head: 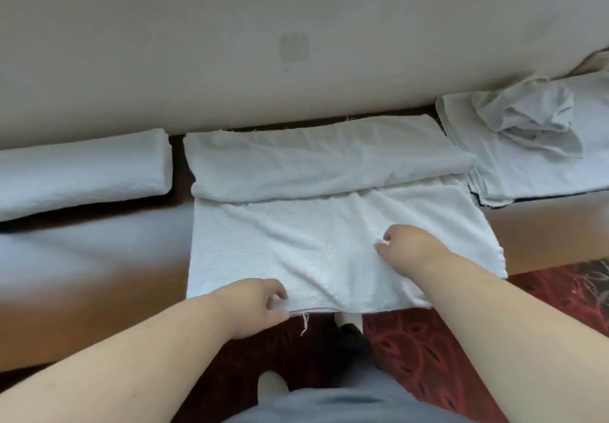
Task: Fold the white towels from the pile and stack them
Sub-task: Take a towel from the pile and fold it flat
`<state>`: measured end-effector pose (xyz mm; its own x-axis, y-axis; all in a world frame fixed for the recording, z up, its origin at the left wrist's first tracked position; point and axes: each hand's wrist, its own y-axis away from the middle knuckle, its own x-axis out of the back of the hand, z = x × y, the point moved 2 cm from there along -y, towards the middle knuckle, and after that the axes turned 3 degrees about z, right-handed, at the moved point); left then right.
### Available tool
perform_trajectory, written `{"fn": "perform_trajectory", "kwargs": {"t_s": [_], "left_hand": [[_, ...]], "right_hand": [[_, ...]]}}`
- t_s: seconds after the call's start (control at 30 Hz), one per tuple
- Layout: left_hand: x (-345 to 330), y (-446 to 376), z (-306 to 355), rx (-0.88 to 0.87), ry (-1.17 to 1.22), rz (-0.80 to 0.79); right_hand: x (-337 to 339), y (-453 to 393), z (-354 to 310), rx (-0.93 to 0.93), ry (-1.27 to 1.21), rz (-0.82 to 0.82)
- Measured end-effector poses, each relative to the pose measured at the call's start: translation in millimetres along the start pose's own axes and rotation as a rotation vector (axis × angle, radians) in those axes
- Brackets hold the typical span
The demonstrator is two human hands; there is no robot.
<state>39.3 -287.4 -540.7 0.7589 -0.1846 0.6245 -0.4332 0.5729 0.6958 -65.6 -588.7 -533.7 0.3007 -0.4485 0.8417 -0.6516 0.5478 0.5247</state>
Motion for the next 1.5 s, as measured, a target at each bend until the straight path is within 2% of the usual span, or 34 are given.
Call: {"fn": "perform_trajectory", "kwargs": {"t_s": [0.07,0.13,0.2,0.27,0.33,0.47,0.53,0.63,0.7,0.77,0.9,1.03,1.1,1.2,1.33,1.43,1.5], "left_hand": [[31.0,-9.0,-7.7,0.065,0.167,0.16],[76.0,-22.4,-21.3,0.159,0.341,0.458],[119.9,-37.9,-37.3,0.235,0.427,0.684],[152.8,-54.2,-50.6,0.327,0.451,0.773],[174.2,-72.8,-59.3,0.438,0.455,0.779],[189.1,-108.5,-70.9,0.608,0.501,0.621],[187.4,-115.6,-75.6,0.615,0.465,0.628],[182.0,-117.2,-81.1,0.582,0.508,0.765],[179.1,-115.7,-82.5,0.568,0.58,0.799],[177.4,-114.0,-82.3,0.561,0.667,0.794],[179.1,-116.3,-85.3,0.562,0.755,0.755],[194.2,-122.9,-87.2,0.657,1.084,0.748],[197.8,-125.2,-91.7,0.695,1.127,0.735],[197.1,-121.0,-97.2,0.649,1.078,0.751],[189.8,-104.4,-101.4,0.491,1.048,0.823],[186.0,-87.7,-100.2,0.431,0.975,0.876],[184.0,-74.8,-99.2,0.407,1.044,0.842]], "right_hand": [[23.2,-22.2,-29.7,0.118,-0.023,0.058],[46.8,-43.2,-62.9,0.248,-0.108,0.137],[66.2,-63.5,-89.6,0.358,-0.157,0.183],[80.2,-86.3,-110.4,0.423,-0.165,0.179],[88.3,-109.6,-127.5,0.442,-0.154,0.159],[85.9,-152.7,-144.9,0.427,-0.086,0.025],[81.5,-168.1,-147.7,0.415,-0.038,-0.013],[79.2,-180.7,-152.2,0.433,0.017,0.001],[75.6,-183.2,-154.4,0.471,0.051,-0.024],[73.0,-182.7,-154.3,0.509,0.027,-0.011],[81.2,-192.0,-156.2,0.506,-0.085,0.175],[93.2,-212.3,-164.0,0.382,-0.008,0.1],[95.0,-219.7,-165.0,0.355,0.113,0.066],[99.0,-222.6,-165.6,0.377,0.232,0.045],[110.1,-208.7,-159.4,0.515,-0.024,0.183],[118.0,-188.2,-147.1,0.592,-0.023,0.283],[124.5,-168.7,-137.4,0.586,-0.035,0.328]]}}
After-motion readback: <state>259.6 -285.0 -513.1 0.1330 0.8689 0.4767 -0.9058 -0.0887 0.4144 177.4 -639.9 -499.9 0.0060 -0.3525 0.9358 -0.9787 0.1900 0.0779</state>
